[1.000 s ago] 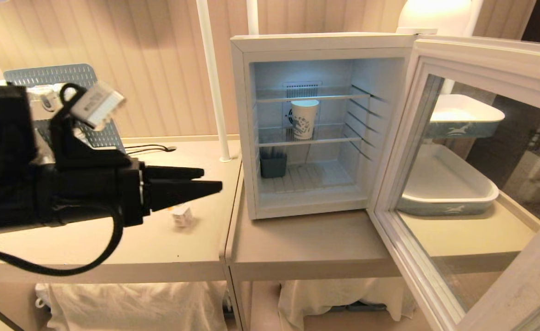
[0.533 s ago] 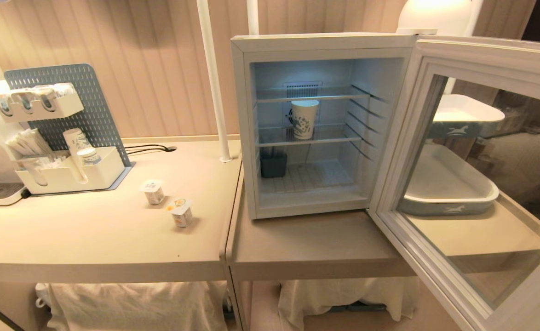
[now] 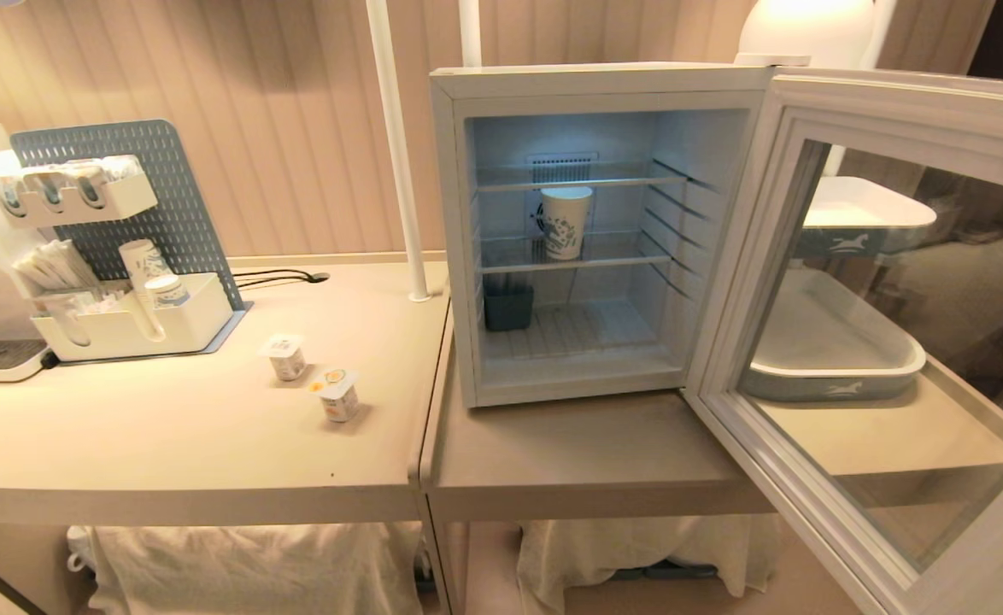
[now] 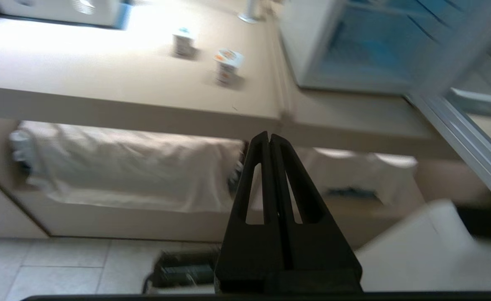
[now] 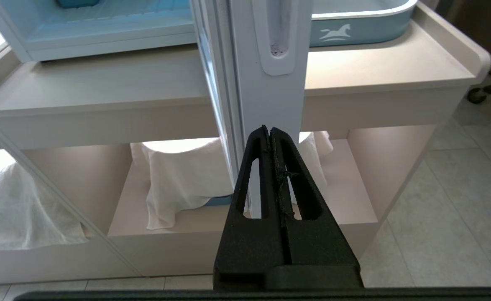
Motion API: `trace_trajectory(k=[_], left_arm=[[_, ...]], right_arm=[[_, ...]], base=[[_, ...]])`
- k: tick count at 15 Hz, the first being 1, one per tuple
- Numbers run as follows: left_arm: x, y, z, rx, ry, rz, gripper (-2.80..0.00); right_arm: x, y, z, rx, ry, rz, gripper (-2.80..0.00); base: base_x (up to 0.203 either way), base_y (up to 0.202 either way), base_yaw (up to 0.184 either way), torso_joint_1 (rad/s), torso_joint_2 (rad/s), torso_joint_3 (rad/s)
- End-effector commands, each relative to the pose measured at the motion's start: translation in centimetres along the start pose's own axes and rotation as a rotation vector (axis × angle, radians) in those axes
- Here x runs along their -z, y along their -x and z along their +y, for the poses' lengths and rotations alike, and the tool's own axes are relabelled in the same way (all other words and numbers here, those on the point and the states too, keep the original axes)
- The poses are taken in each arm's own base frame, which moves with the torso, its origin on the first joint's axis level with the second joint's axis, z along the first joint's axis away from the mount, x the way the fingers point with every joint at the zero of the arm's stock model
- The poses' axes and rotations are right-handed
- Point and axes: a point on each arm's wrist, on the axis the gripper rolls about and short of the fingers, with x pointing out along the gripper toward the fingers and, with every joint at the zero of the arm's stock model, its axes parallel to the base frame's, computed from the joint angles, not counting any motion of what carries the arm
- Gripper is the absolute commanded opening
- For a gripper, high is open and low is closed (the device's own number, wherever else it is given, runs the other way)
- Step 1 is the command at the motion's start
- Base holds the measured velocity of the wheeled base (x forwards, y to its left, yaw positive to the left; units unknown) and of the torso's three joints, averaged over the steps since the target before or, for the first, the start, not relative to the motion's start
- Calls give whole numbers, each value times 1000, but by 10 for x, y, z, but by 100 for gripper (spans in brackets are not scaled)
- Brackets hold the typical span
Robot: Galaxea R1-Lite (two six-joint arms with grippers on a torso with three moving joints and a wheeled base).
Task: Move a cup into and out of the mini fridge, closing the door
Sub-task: Put the yoghurt in the freezer
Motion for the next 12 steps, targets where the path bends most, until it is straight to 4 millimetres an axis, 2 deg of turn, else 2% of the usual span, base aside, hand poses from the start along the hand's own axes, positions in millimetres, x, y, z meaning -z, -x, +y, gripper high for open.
trace_trajectory(k=[1,4,6,8,9,11,12], left_arm=[[10,23,-7,108,-47,-26,-280],[12,27,7,240,-92,-10,-280],[41,29,14,259,-116,-11,-280],[85,26,23,259,-170,6,-280],[94,22,26,244,-157,26,-280],[92,-4,29,175,-109,12,-280],[92,-27,32,121,-99,-22,-280]], right_arm=[[0,0,0,1,0,1,-280],[0,0,0,1,0,3,-280],[0,0,0,1,0,3,-280],[0,0,0,0,0,2,-280],[0,0,0,1,0,2,-280],[0,0,0,1,0,3,-280],[0,0,0,1,0,3,-280]], base=[[0,0,0,0,0,0],[0,0,0,0,0,0],[0,0,0,0,0,0],[0,0,0,0,0,0],[0,0,0,0,0,0],[0,0,0,0,0,0],[0,0,0,0,0,0]])
